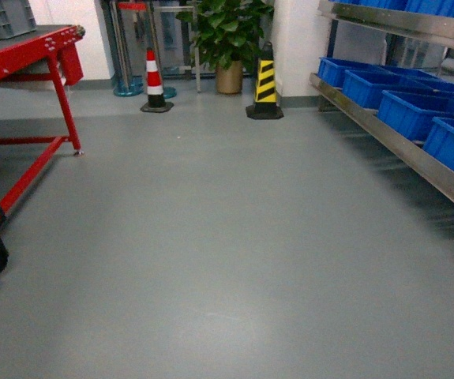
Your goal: Sort blue parts and orange caps into right shelf containers
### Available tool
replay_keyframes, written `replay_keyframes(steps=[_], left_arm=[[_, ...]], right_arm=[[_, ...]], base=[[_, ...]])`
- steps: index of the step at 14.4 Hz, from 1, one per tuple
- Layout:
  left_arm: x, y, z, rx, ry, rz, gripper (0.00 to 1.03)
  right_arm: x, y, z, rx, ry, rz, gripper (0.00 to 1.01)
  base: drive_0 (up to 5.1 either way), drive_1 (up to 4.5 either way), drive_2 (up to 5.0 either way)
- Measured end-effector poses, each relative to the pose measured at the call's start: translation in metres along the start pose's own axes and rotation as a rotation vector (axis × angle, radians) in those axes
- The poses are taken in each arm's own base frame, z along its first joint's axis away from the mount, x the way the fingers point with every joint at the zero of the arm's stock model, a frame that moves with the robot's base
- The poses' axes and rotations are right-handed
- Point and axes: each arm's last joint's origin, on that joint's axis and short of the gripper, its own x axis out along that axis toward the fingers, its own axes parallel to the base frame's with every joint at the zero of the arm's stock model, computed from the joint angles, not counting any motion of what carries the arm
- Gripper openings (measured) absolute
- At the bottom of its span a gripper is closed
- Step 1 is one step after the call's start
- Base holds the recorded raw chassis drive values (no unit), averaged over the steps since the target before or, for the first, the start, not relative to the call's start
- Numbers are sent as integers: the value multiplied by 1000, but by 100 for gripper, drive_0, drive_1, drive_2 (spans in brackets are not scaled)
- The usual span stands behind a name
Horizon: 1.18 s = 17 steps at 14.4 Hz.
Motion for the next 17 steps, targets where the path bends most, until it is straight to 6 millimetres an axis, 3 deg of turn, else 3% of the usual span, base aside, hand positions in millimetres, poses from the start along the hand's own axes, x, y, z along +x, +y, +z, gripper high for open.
replay_keyframes(steps=[17], left_arm=[[0, 0, 0, 1, 0, -2, 44]], right_arm=[[0, 0, 0, 0, 0, 0, 41]], base=[[-145, -145, -145]])
